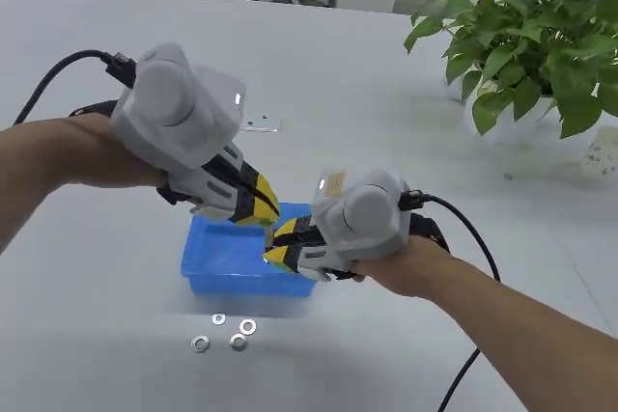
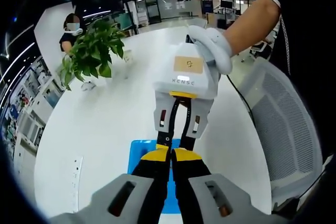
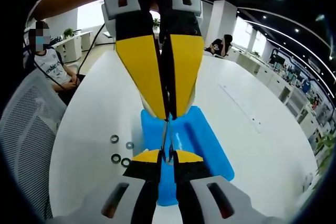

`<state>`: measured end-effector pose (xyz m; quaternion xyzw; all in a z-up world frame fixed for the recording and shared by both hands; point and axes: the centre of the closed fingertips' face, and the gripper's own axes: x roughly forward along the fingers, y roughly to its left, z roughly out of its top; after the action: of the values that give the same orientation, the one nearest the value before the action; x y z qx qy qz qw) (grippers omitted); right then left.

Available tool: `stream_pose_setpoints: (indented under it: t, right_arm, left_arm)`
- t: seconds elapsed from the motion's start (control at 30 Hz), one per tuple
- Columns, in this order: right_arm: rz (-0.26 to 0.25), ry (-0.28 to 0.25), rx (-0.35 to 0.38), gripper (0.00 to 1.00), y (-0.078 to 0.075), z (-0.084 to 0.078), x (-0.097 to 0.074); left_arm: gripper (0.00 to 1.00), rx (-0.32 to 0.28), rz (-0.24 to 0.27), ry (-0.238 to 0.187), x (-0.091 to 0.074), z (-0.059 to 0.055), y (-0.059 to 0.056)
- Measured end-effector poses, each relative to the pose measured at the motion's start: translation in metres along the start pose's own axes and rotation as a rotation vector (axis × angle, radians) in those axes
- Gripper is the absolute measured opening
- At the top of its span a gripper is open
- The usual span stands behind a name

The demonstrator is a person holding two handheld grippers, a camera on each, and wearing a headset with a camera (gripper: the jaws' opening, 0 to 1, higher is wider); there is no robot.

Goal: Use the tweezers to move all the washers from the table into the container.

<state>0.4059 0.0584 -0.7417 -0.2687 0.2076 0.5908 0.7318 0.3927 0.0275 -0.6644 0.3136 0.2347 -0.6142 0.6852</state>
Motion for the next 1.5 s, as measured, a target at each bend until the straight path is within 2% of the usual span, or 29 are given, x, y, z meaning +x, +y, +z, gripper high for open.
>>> stream_pose_setpoints:
  t: [0.6,1.03,1.5]
  right_arm:
    - [0.032,0.039,0.07,0.11,-0.005,-0.021,0.019]
    - [0.038,0.048,0.076,0.11,-0.007,-0.024,0.021]
    - [0.029,0.031,0.068,0.11,-0.006,-0.019,0.015]
  left_arm:
    - [0.05,-0.049,0.006,0.006,0.019,-0.021,0.008]
    - [0.05,-0.055,0.013,0.004,0.019,-0.025,0.012]
    - [0.05,-0.058,0.02,-0.002,0.012,-0.022,0.011]
